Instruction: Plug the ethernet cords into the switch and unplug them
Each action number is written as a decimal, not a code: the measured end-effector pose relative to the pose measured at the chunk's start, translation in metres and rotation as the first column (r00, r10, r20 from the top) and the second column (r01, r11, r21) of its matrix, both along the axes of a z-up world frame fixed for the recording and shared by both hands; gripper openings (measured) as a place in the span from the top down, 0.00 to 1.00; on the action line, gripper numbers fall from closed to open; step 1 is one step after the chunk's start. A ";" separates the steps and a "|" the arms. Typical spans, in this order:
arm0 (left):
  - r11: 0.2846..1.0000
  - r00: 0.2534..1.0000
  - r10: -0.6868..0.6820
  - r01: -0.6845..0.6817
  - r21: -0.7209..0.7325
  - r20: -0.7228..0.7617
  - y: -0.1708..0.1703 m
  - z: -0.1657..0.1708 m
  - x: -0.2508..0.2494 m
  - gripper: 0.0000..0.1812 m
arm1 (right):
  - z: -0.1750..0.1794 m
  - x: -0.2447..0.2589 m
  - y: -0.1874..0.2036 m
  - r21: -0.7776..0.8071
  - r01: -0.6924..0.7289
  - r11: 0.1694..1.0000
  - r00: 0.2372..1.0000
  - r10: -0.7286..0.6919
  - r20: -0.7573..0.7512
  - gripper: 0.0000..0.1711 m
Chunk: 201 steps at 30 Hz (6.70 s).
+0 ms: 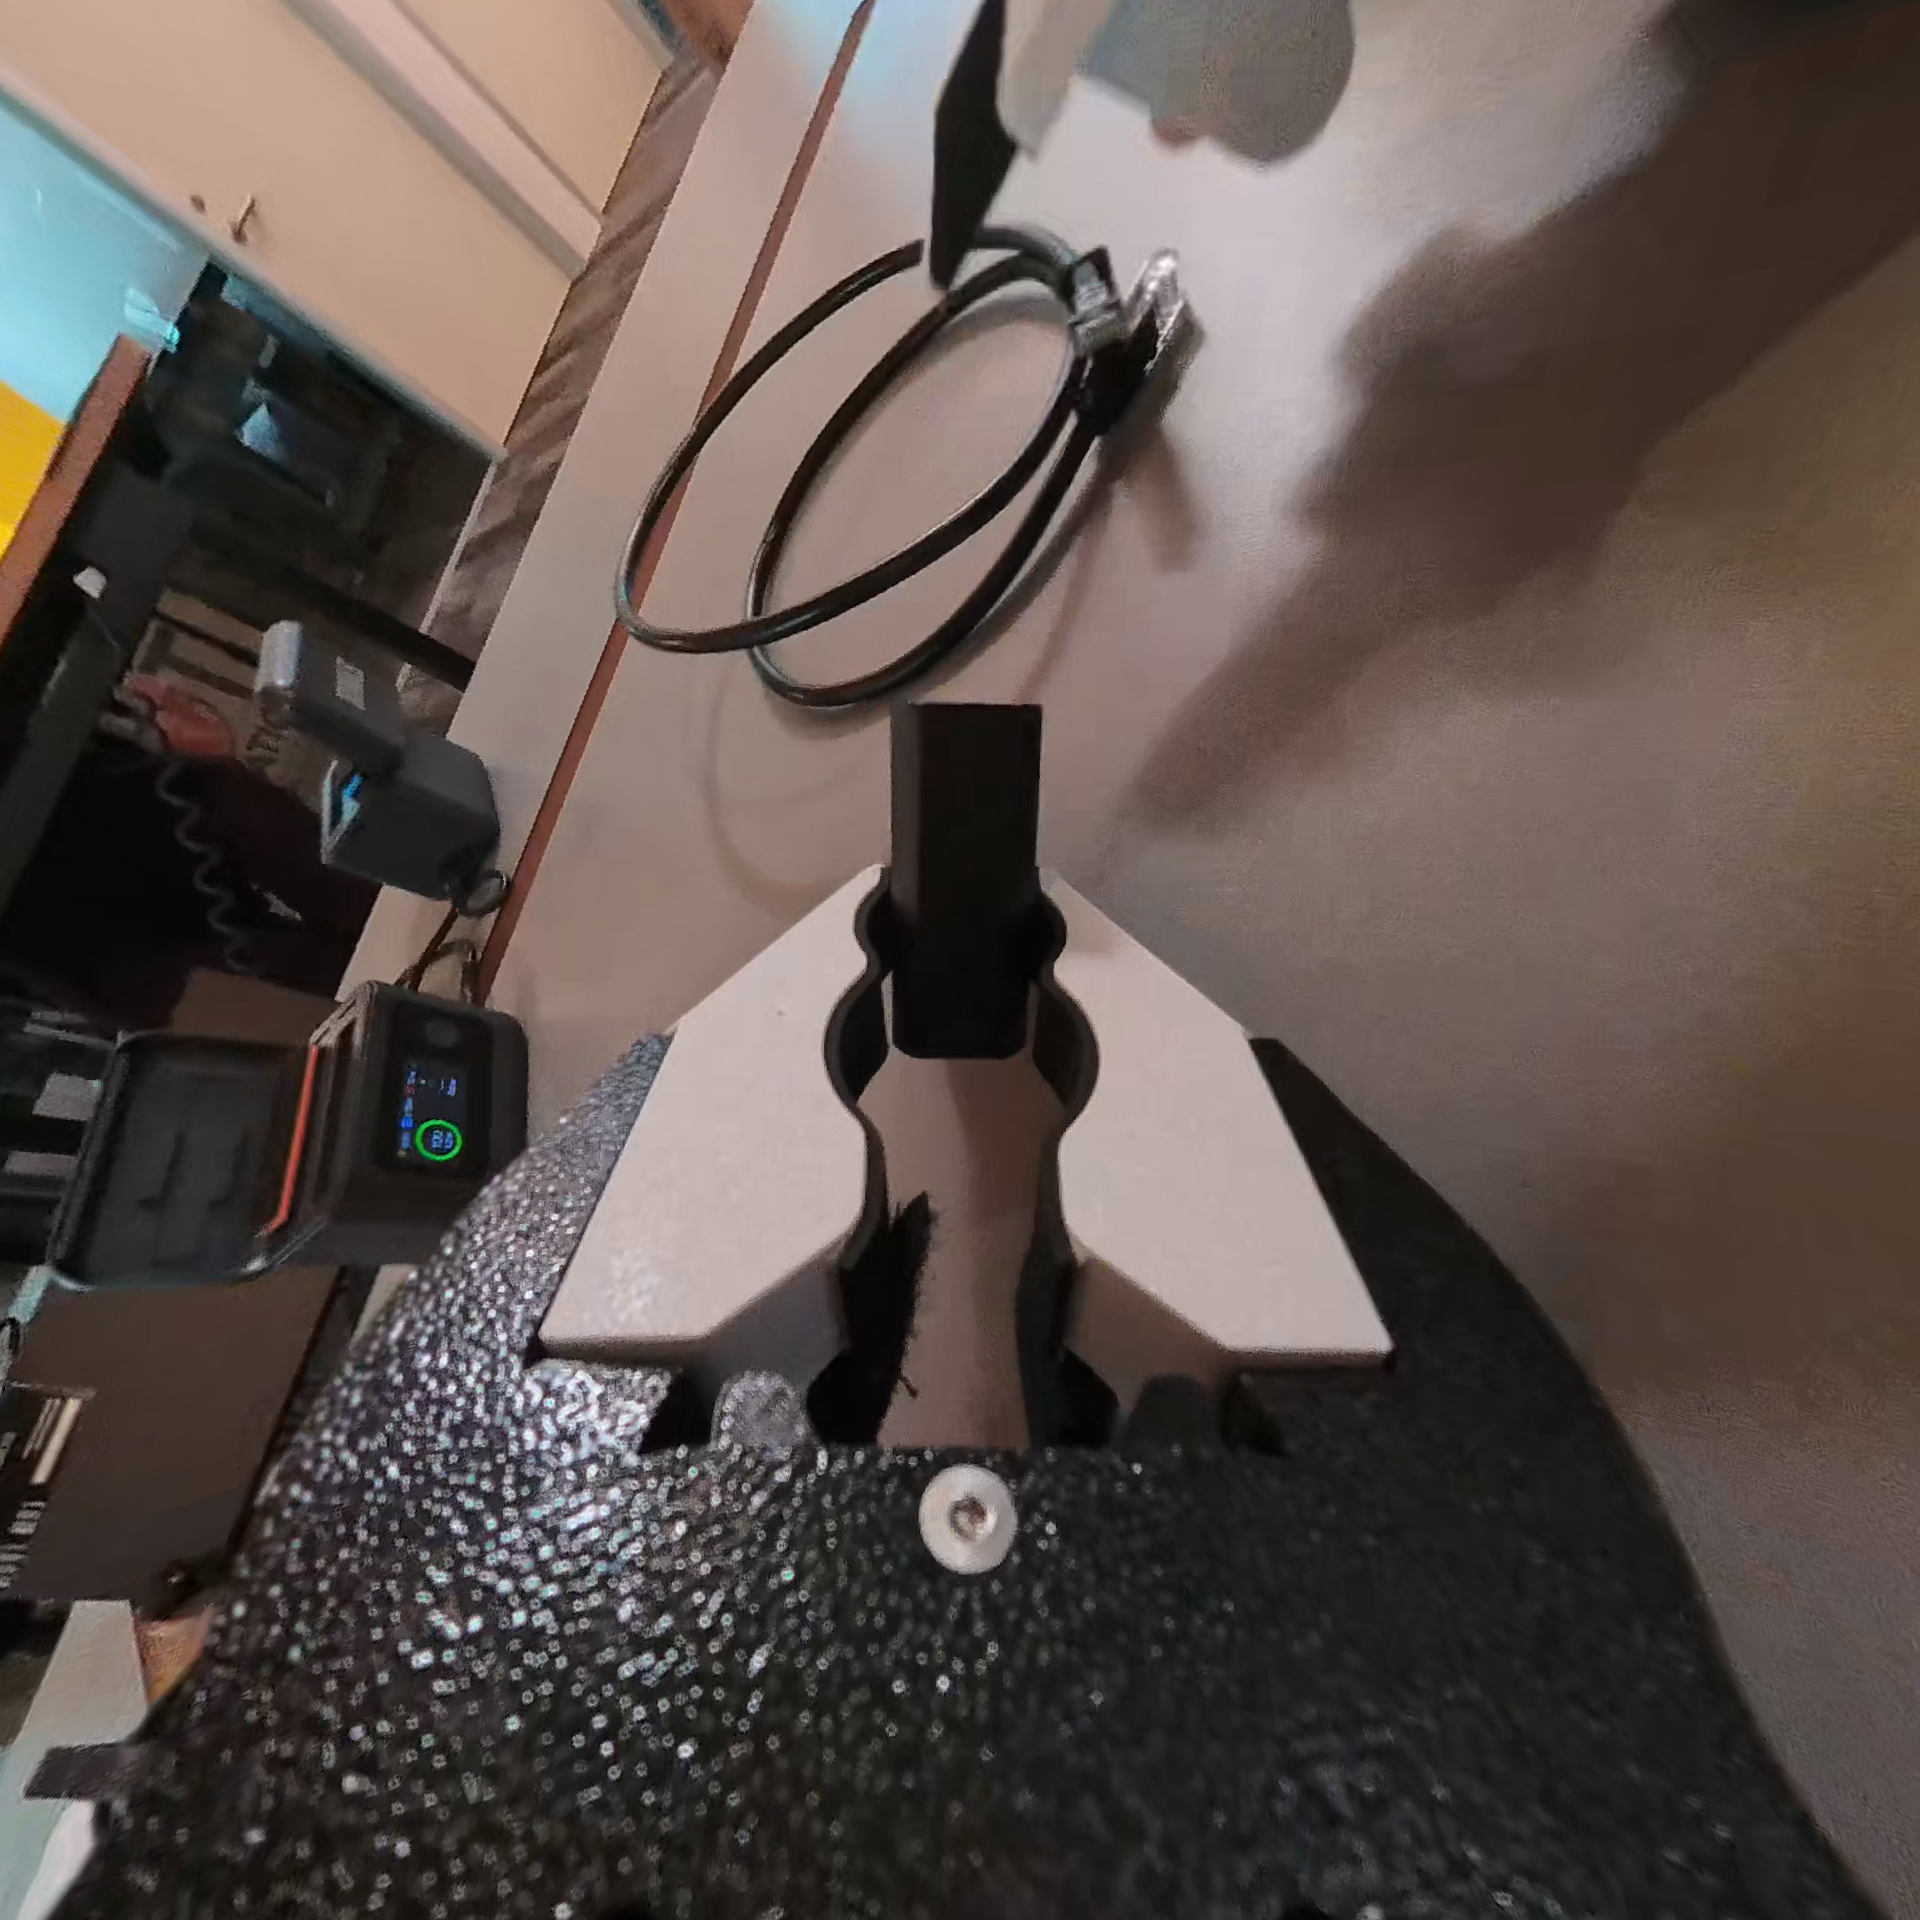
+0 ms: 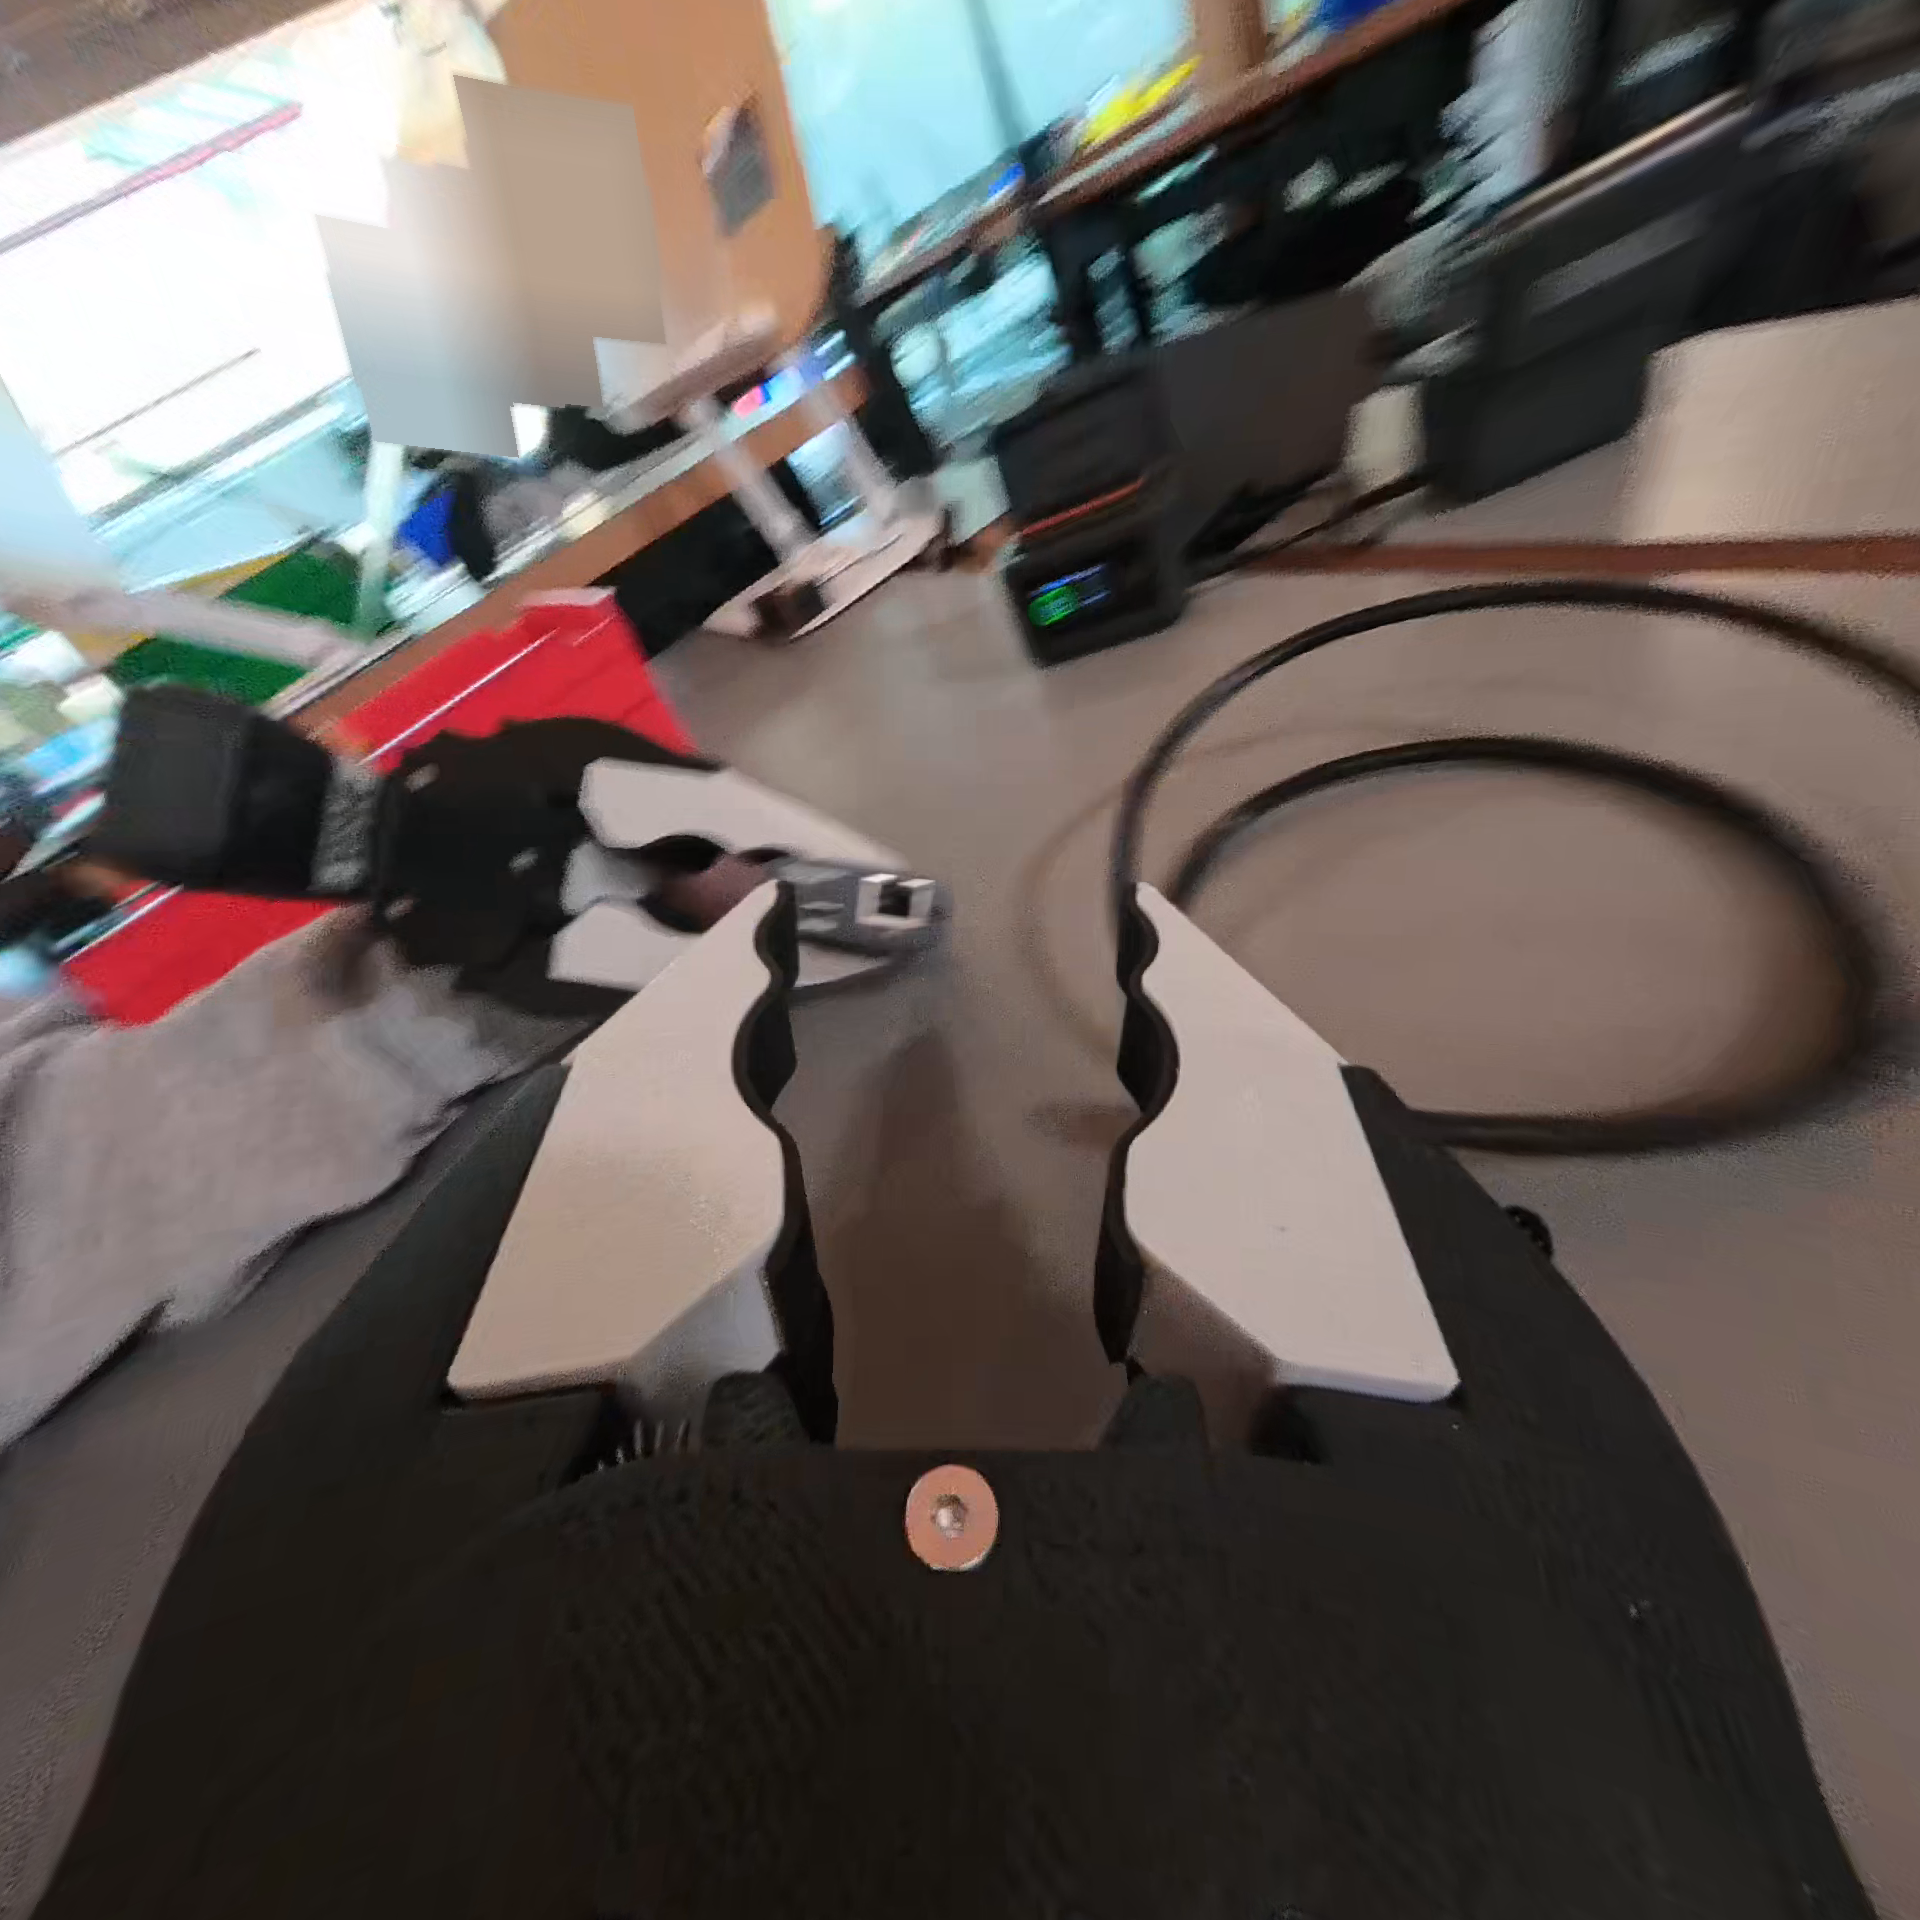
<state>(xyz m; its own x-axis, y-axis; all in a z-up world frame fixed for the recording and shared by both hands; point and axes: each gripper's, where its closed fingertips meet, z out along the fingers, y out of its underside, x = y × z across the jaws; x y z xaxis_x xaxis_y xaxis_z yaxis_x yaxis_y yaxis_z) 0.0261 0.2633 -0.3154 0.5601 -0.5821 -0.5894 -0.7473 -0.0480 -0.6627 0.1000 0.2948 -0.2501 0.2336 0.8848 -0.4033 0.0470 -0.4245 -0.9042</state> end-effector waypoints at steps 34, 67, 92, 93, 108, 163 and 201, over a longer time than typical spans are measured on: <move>0.992 0.984 -0.065 0.081 0.095 -0.164 -0.005 0.002 0.010 0.88 | -0.053 0.028 0.022 0.351 -0.053 0.935 0.849 -0.143 0.508 0.73; 0.969 0.944 -0.094 0.159 0.187 -0.318 -0.006 0.003 -0.007 0.88 | -0.055 -0.007 -0.035 0.144 -0.242 0.960 0.807 0.117 0.579 0.94; 0.897 0.854 -0.120 0.312 0.314 -0.506 -0.015 0.011 0.000 0.88 | -0.061 -0.016 -0.052 -0.113 -0.131 0.985 0.775 0.173 0.607 0.94; 0.894 0.850 -0.119 0.316 0.317 -0.513 -0.015 0.011 0.000 0.88 | -0.061 -0.016 -0.052 -0.117 -0.128 0.985 0.775 0.172 0.608 0.94; 0.879 0.799 -0.128 0.365 0.306 -0.587 -0.020 0.008 0.009 0.88 | -0.064 -0.011 -0.050 -0.130 -0.165 0.978 0.809 0.210 0.549 0.94; 0.869 0.859 -0.437 0.480 0.121 -0.267 -0.050 0.002 0.013 0.88 | -0.064 -0.017 -0.088 -0.168 -0.358 0.919 0.729 0.387 0.565 0.94; 0.930 0.930 -0.367 0.367 0.003 -0.040 -0.056 0.008 -0.007 0.88 | -0.048 -0.036 -0.081 -0.054 -0.283 0.958 0.779 0.263 0.569 0.93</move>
